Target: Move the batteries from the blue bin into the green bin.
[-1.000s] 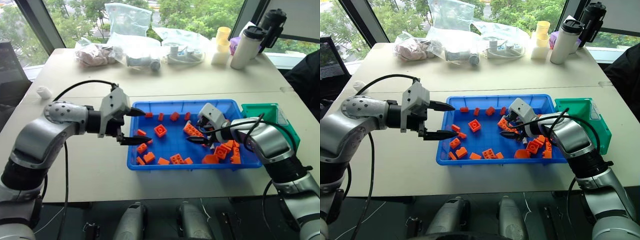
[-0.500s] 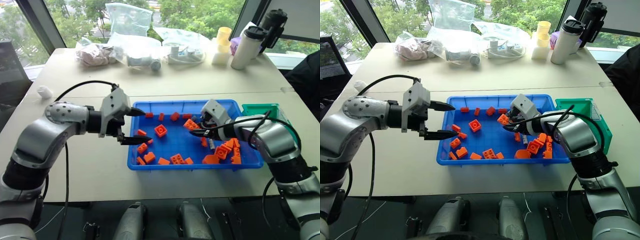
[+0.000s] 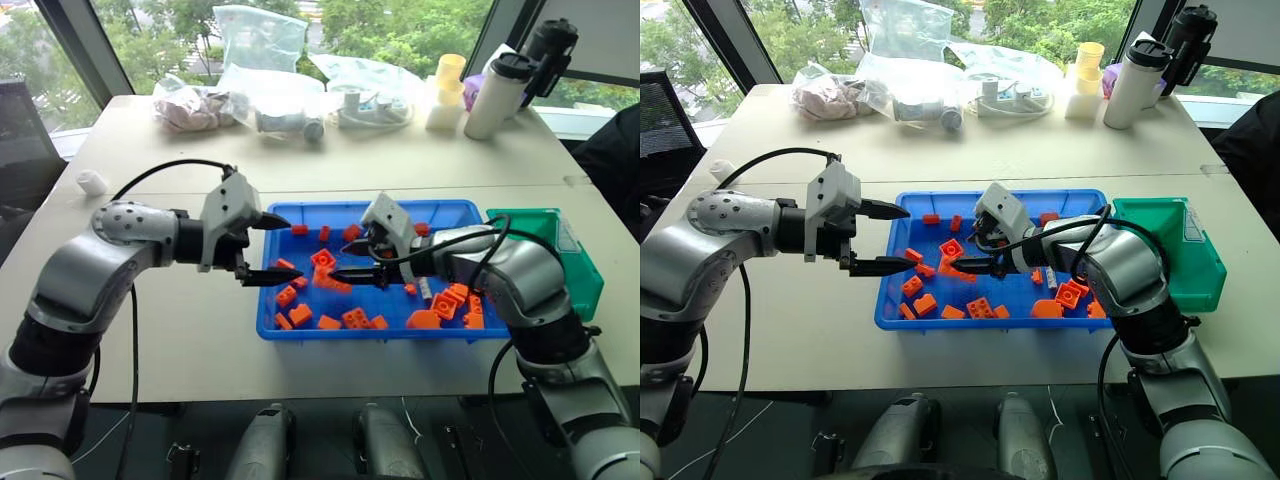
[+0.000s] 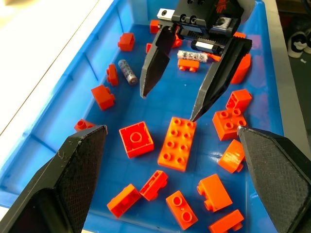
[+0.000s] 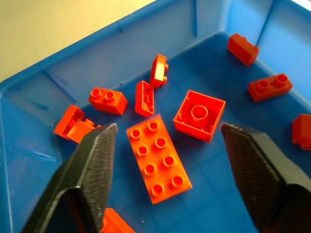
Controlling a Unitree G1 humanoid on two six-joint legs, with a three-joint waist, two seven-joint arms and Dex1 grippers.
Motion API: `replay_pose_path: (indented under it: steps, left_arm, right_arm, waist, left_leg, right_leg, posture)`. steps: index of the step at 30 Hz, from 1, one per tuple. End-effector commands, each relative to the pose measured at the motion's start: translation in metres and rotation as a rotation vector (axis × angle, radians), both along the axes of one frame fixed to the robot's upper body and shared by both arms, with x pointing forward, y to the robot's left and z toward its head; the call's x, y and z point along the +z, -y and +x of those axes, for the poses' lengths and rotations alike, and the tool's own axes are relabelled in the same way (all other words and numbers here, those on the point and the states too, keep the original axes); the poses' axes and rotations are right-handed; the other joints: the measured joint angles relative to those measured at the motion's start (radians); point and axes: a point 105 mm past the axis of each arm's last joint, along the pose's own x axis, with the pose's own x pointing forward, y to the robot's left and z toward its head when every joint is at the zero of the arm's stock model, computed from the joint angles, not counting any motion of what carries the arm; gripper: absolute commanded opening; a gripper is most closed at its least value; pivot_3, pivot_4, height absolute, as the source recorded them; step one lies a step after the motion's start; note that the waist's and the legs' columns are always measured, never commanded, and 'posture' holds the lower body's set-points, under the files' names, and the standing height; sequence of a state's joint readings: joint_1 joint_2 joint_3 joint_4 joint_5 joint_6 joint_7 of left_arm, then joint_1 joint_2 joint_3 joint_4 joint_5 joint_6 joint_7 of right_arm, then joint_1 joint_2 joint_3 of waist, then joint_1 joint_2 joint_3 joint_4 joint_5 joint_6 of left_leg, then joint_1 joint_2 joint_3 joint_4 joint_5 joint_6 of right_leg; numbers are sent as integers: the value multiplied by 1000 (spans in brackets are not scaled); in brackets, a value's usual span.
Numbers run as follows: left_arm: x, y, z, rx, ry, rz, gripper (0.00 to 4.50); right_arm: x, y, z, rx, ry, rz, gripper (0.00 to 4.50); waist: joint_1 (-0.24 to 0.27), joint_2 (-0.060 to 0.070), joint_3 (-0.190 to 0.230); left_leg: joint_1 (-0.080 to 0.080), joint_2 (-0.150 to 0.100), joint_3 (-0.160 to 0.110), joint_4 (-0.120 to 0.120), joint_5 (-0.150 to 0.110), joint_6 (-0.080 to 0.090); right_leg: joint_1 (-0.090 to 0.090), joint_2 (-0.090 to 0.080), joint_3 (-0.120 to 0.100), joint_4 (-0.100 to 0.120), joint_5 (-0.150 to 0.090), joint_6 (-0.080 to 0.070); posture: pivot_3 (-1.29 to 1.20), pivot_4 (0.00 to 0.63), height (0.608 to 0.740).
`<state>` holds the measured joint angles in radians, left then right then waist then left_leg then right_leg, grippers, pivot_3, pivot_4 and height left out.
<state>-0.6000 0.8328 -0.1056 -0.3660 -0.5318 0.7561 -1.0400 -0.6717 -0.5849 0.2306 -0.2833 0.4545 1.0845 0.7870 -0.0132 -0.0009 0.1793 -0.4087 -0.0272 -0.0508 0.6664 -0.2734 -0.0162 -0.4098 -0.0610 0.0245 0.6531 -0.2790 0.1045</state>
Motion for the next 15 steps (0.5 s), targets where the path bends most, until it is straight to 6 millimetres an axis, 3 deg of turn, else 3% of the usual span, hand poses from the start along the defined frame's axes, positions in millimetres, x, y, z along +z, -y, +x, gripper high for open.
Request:
replay_pose_path:
  steps: [1, 5, 8, 15]
  left_arm:
    - [5, 1, -3, -8, 33, 4, 4500]
    - [5, 1, -4, -6, 32, 4, 4500]
    - [5, 1, -4, -5, 31, 3, 4500]
    - [5, 1, -3, -3, 32, 0, 4500]
  right_arm:
    - [15, 4, 1, 9, 69, 5, 4463]
    - [28, 29, 25, -144, 104, 30, 4463]
    - [19, 51, 40, -308, 68, 40, 4463]
    - [1, 60, 45, -451, 22, 46, 4463]
  waist:
    - [-1, 0, 0]
    - [-2, 0, 0]
    - [0, 0, 0]
    - [-2, 0, 0]
  left_leg:
    - [0, 0, 0, 0, 0, 0]
    - [0, 0, 0, 0, 0, 0]
    - [0, 0, 0, 0, 0, 0]
    - [0, 0, 0, -1, 0, 0]
  right_leg:
    - [0, 0, 0, 0, 0, 0]
    - [0, 0, 0, 0, 0, 0]
    - [0, 0, 0, 0, 0, 0]
    - [0, 0, 0, 0, 0, 0]
  posture:
    - [0, 150, 740]
    - [0, 150, 740]
    - [0, 150, 740]
    - [0, 150, 740]
